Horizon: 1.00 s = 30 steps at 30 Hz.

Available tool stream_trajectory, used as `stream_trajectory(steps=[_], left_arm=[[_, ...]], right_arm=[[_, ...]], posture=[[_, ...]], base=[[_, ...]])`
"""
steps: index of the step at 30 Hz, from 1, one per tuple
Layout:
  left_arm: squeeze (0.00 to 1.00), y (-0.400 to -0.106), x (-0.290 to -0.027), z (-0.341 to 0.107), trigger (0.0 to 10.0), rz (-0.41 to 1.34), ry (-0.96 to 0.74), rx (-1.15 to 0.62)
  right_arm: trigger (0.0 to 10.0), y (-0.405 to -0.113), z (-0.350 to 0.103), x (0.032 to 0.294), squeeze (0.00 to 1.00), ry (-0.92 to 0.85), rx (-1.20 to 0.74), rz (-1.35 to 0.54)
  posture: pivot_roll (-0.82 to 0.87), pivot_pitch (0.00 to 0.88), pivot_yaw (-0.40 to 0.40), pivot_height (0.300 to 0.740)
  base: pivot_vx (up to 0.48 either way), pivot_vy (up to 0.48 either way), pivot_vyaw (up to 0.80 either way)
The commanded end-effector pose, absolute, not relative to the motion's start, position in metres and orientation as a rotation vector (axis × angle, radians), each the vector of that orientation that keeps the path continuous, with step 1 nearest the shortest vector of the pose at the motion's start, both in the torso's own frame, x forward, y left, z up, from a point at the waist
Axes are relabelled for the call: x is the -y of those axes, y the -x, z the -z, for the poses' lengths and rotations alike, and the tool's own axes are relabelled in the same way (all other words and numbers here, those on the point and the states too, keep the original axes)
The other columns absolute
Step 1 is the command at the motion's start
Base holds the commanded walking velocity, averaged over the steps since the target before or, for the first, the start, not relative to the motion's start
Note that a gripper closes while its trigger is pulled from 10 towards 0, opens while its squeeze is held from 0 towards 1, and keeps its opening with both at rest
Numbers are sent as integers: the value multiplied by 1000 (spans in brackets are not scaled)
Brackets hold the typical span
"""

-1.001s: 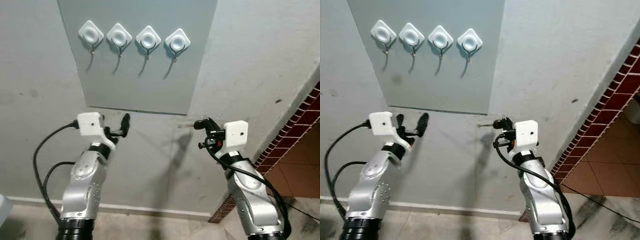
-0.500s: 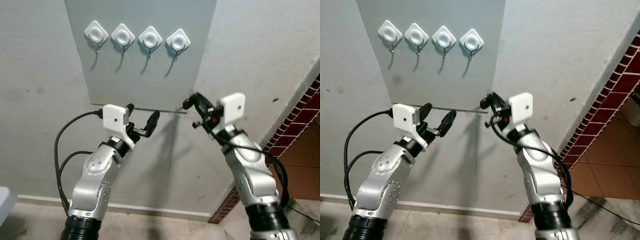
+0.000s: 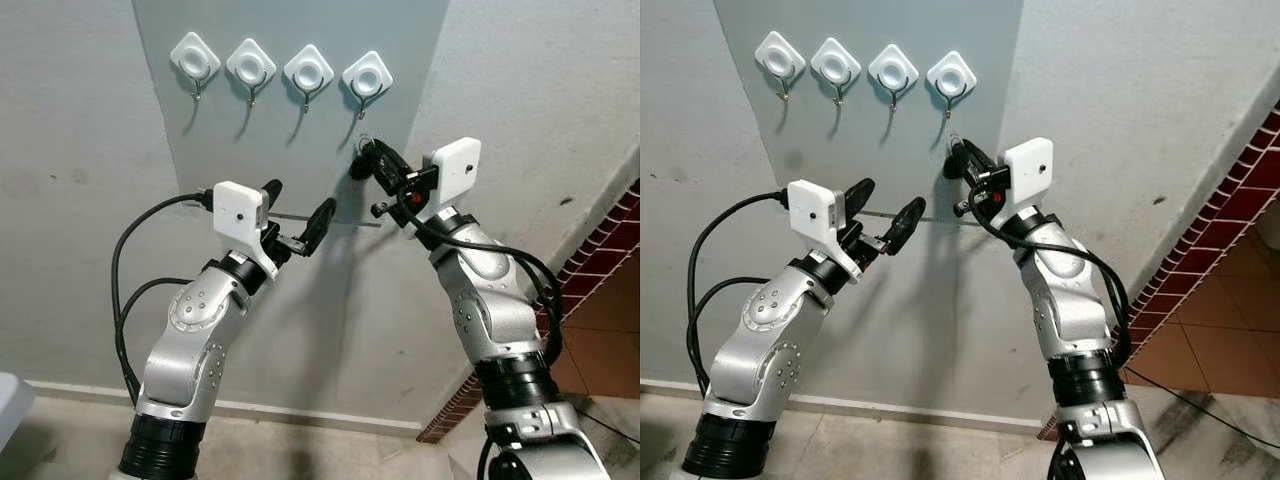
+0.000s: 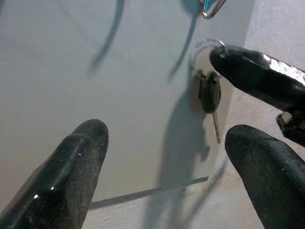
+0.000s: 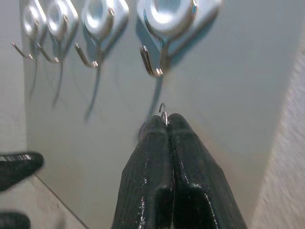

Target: Hang keys on a hook

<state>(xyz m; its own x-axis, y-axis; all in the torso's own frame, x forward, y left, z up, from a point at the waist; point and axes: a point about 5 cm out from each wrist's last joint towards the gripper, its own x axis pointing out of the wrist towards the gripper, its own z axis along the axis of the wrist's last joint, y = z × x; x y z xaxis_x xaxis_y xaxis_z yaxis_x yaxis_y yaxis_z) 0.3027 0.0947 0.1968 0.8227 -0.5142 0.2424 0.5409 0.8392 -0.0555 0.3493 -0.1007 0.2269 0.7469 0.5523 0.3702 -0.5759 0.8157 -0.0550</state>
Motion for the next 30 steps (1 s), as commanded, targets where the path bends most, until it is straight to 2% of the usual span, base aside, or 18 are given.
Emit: stream_trajectory(steps=[1, 10, 30], left_arm=[[0, -301, -89, -205, 10000, 599, 115, 247], [0, -300, -85, -207, 10000, 619, 110, 245], [0, -300, -82, -206, 10000, 630, 119, 236]], right_arm=[[10000, -351, -237, 100, 0, -73, 425, -628], [10000, -350, -246, 94, 0, -102, 471, -702], [10000, -346, -262, 99, 0, -218, 543, -710]], posture=[[46, 35, -41, 740], [45, 42, -36, 740], [36, 49, -28, 740]], base=[[0, 0, 0], [0, 0, 0], [0, 0, 0]])
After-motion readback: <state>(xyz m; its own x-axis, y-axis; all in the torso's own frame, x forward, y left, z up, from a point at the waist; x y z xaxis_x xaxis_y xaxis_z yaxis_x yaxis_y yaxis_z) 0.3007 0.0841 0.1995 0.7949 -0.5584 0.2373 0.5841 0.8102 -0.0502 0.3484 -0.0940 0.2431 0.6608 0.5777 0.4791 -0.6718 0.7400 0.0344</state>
